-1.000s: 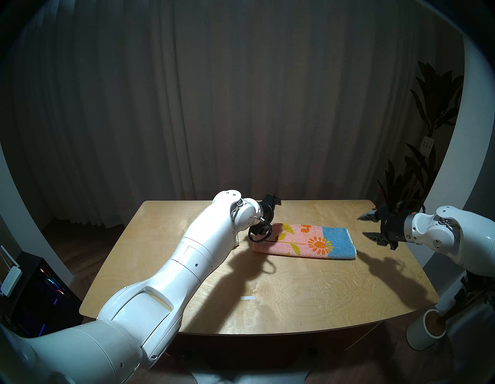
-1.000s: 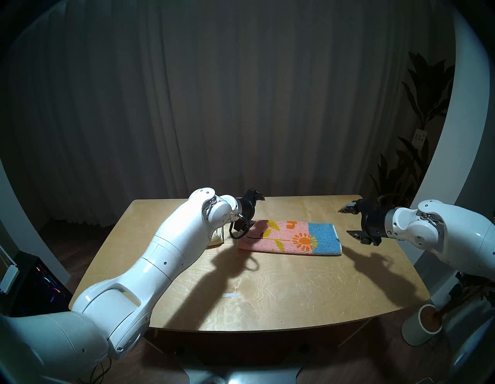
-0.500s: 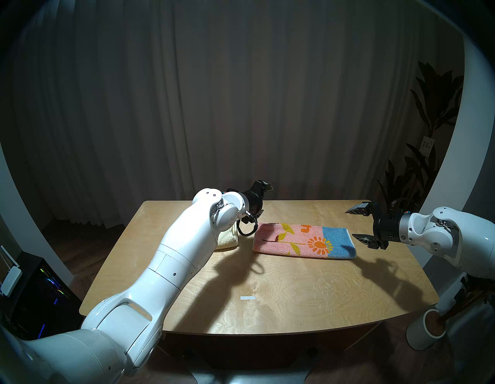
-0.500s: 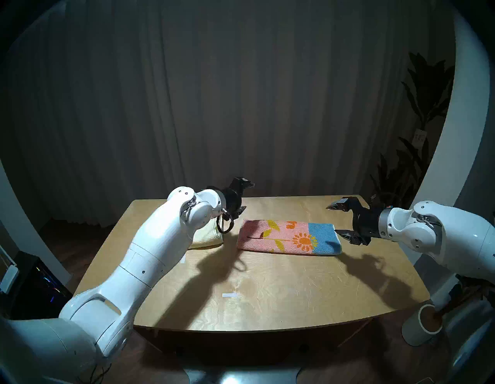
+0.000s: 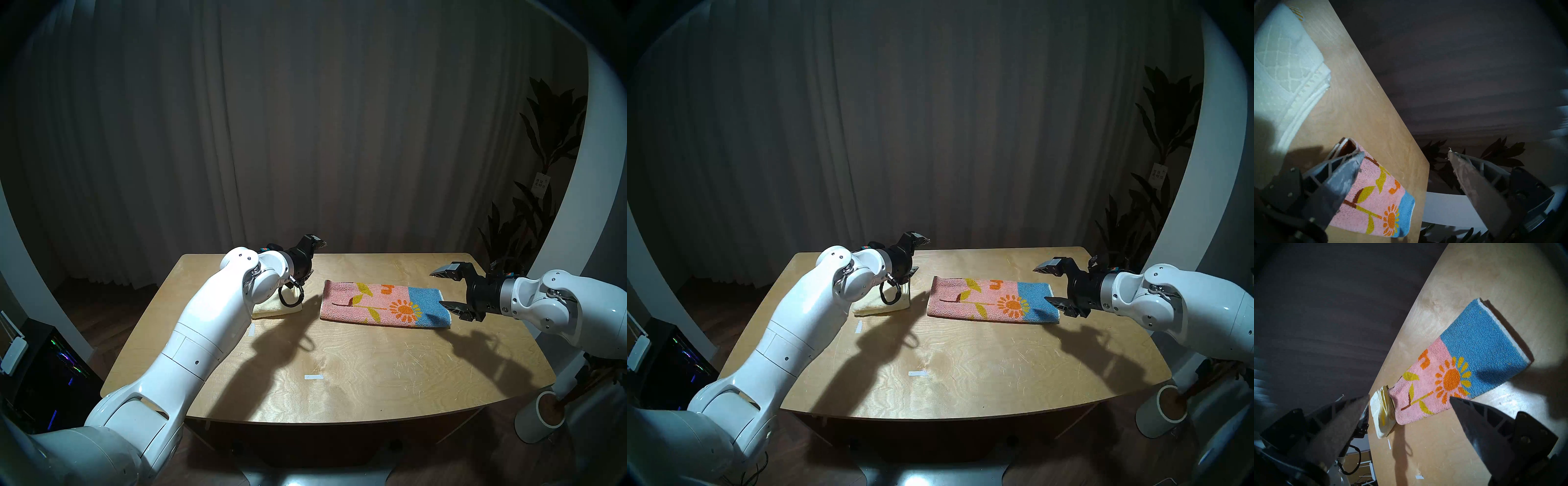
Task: Fold each towel twice and stack them on table
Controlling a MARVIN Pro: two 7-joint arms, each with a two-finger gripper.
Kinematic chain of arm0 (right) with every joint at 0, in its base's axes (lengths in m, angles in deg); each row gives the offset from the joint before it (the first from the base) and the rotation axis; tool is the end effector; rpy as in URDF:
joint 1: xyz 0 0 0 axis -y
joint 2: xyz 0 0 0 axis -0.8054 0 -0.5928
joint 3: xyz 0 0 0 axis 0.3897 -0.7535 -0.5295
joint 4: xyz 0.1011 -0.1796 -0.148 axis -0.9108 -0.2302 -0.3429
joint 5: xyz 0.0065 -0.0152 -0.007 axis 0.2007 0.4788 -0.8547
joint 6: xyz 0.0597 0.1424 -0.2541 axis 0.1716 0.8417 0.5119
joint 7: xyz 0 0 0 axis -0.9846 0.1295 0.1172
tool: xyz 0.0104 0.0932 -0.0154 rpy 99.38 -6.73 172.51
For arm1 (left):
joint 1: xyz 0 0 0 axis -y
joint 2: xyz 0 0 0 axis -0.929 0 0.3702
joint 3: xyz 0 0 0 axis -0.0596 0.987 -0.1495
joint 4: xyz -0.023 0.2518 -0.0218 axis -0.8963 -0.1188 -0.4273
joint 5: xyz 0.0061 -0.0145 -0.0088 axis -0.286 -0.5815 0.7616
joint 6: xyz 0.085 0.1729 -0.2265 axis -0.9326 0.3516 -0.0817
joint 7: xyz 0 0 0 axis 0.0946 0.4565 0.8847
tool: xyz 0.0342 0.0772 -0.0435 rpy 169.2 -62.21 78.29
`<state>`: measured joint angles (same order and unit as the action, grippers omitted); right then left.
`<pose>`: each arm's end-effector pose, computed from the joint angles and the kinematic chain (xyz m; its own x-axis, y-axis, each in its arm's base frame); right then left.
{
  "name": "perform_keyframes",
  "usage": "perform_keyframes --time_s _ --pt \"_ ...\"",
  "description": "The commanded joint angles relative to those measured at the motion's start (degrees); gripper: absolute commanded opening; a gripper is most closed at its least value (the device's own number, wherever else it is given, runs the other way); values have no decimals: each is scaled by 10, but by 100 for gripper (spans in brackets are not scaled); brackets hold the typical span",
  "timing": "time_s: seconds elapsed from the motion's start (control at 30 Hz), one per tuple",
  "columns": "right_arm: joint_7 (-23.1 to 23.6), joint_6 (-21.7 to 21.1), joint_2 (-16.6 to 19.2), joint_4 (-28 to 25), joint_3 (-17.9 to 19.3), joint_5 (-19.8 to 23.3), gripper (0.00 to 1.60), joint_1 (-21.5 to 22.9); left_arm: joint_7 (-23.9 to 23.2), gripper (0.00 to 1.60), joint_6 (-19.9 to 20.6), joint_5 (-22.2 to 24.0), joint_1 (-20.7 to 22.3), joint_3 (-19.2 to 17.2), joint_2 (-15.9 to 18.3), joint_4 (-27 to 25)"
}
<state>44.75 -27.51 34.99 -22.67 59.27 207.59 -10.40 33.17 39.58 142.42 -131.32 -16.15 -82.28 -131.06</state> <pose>0.3592 -0.1335 -0.2012 0.6266 -0.7542 0.1964 -0.3041 -0.4687 -0.8294 0.4717 -0.0909 -0.2089 0.6158 0.7664 0.1830 0.2158 -0.3874 0.8963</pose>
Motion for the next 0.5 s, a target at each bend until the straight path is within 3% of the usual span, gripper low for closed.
perform_keyframes --time_s 0.0,0.47 --pt "17 17 2 -1 -1 -6 160 -10 -10 160 -5 -7 -2 -24 33 -25" --pt "43 59 2 17 -18 -19 160 -42 -14 160 -8 -20 -33 -58 70 -44"
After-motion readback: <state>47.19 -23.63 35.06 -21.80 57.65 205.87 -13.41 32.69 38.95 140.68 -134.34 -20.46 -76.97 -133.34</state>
